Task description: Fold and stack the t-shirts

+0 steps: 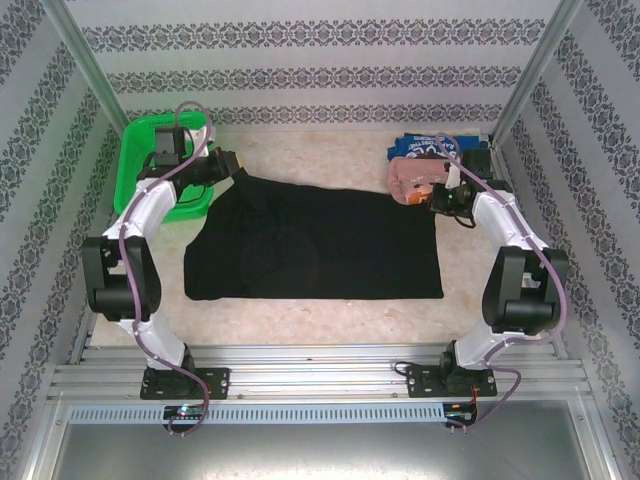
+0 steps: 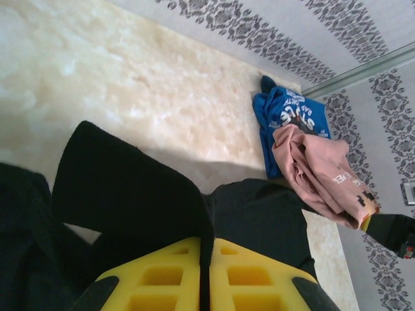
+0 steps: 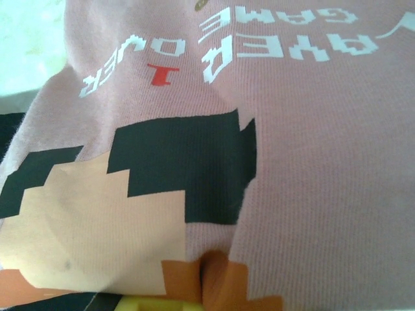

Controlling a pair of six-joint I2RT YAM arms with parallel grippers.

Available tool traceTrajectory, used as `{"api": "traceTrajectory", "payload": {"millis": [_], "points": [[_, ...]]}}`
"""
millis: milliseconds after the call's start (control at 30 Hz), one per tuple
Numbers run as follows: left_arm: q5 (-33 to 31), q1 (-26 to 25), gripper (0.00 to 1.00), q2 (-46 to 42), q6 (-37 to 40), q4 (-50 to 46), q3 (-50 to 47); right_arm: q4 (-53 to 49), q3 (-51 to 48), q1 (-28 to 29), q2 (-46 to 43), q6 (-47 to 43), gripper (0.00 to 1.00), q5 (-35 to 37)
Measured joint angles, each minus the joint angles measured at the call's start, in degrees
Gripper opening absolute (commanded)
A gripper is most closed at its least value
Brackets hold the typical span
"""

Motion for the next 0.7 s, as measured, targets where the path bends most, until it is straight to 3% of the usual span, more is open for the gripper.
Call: {"api": "traceTrajectory", "payload": {"millis": [300,700], "points": [[-3.06,2.05,0.09,-9.51,-3.76,1.77,-13.68,-0.33,-5.42,0.0,-4.66,0.0,0.0,0.04],[-2.89,2.23,0.09,-4.79,-7.74,6.8,-13.55,0.79,-3.56,0.07,3.61,1.33,0.0,0.04]]}}
